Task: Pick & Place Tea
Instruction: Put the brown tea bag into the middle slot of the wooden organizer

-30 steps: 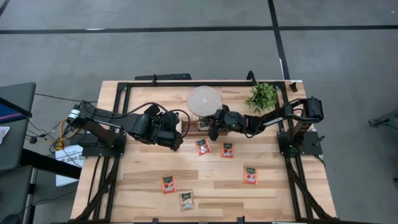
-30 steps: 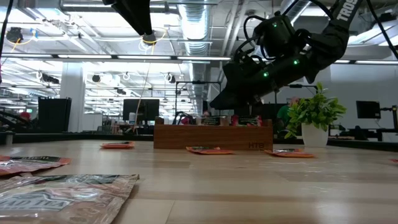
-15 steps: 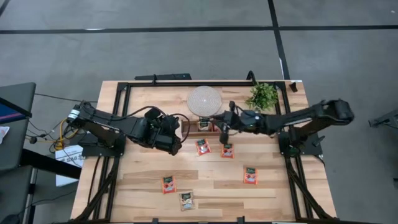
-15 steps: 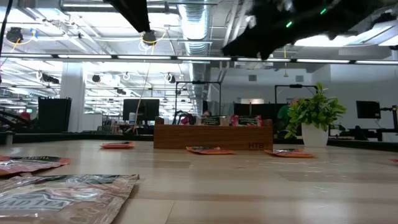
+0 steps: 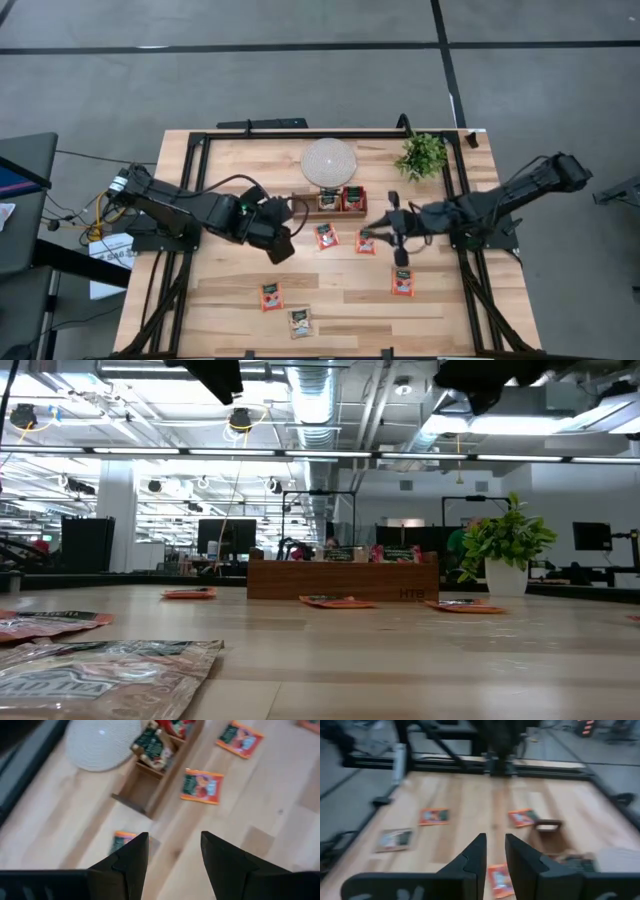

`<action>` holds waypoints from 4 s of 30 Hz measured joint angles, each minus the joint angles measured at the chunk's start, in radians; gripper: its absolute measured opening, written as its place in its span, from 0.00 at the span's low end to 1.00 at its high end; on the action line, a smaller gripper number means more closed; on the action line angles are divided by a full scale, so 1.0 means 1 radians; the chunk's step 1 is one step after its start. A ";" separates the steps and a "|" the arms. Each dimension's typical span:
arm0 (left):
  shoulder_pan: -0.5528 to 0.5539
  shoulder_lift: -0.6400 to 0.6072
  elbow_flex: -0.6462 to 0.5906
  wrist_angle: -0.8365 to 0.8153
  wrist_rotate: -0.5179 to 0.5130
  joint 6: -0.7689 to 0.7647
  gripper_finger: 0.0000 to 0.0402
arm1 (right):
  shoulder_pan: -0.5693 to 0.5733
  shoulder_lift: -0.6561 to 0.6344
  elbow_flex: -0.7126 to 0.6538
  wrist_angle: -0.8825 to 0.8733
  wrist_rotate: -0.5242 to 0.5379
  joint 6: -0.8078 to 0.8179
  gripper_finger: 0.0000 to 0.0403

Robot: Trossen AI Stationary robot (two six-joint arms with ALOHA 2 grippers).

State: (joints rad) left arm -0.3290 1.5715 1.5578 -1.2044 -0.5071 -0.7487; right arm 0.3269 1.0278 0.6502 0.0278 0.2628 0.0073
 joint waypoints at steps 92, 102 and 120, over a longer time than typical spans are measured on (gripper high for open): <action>-0.091 0.461 -0.056 0.443 0.282 0.402 0.43 | 0.011 0.006 0.000 -0.030 0.049 0.089 0.16; -0.077 0.499 -0.056 0.473 0.353 0.449 0.43 | 0.011 0.007 0.000 -0.083 0.049 0.088 0.16; -0.078 0.581 -0.038 0.426 0.393 0.444 0.17 | 0.011 0.007 0.000 -0.082 0.049 0.088 0.16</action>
State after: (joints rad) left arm -0.4072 2.1521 1.5196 -0.7780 -0.1139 -0.3046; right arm 0.3382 1.0344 0.6502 -0.0539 0.3122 0.0956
